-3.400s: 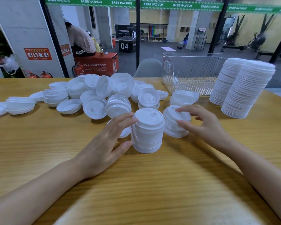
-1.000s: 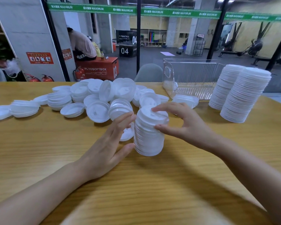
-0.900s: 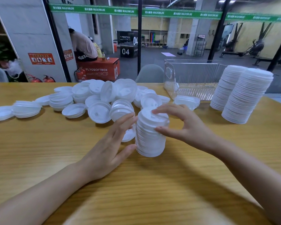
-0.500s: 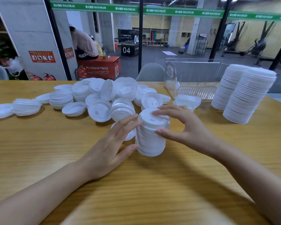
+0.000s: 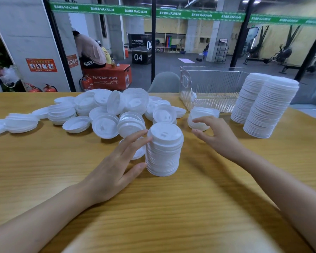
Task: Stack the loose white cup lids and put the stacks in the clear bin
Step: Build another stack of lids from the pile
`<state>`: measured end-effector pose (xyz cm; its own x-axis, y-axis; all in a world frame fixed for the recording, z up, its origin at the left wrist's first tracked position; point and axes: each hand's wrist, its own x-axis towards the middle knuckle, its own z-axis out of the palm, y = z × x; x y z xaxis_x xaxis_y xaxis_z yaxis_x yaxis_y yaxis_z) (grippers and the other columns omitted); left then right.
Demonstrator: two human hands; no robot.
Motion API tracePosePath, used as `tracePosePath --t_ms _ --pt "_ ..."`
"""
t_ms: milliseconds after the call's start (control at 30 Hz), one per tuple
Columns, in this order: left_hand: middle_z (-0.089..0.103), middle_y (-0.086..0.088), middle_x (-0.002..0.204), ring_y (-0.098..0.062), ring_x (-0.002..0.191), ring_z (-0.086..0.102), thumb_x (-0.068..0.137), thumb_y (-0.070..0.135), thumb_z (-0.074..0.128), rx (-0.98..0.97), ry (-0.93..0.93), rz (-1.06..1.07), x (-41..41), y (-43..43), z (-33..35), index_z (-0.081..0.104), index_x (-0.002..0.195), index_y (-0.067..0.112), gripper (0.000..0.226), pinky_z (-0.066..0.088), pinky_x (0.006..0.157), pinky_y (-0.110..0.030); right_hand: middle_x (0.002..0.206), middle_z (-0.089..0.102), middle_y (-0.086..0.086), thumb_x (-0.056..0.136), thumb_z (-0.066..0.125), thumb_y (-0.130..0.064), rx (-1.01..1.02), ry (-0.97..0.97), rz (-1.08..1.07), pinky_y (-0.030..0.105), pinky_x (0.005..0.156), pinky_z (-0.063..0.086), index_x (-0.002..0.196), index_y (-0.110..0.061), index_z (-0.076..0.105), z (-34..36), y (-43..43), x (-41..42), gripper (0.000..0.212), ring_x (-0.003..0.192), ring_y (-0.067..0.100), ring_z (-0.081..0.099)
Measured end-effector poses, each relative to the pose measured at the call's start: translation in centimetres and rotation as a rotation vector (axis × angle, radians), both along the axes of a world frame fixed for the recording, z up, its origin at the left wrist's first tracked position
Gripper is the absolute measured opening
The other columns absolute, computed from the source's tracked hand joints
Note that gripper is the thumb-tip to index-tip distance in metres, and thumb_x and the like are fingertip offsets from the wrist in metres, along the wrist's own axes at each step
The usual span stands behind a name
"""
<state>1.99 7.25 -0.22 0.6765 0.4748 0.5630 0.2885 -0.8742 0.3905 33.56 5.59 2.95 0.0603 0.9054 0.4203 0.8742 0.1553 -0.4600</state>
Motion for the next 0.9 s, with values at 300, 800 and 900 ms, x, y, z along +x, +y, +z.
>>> tracePosePath --t_ms 300,800,900 --pt "0.023 0.015 0.158 -0.014 0.136 0.042 0.1 0.052 0.039 0.005 -0.004 0.002 0.1 0.0 -0.1 0.023 0.149 0.044 0.053 0.047 0.101 -0.035 0.153 0.032 0.01 0.088 0.07 -0.035 0.03 -0.167 -0.374 0.049 0.107 0.029 0.15 -0.023 0.032 -0.1 4.3 1.1 0.074 0.137 0.036 0.027" --pt "0.023 0.015 0.157 -0.012 0.136 0.042 0.101 0.051 0.039 -0.002 -0.001 -0.011 0.1 0.0 0.0 0.024 0.149 0.043 0.052 0.04 0.105 -0.026 0.146 0.046 0.001 0.095 0.061 -0.034 0.027 0.008 -0.244 0.048 0.106 0.03 0.124 -0.028 0.062 -1.3 5.4 1.5 0.03 0.135 0.029 0.033" --pt "0.023 0.015 0.157 -0.012 0.137 0.041 0.101 0.051 0.039 -0.013 -0.004 -0.013 0.0 0.0 0.0 0.025 0.149 0.041 0.052 0.039 0.107 -0.028 0.139 0.053 0.0 0.091 0.067 -0.03 0.083 0.055 -0.223 0.048 0.103 0.034 0.118 -0.026 0.066 -1.3 5.2 1.6 0.027 0.129 0.028 0.041"
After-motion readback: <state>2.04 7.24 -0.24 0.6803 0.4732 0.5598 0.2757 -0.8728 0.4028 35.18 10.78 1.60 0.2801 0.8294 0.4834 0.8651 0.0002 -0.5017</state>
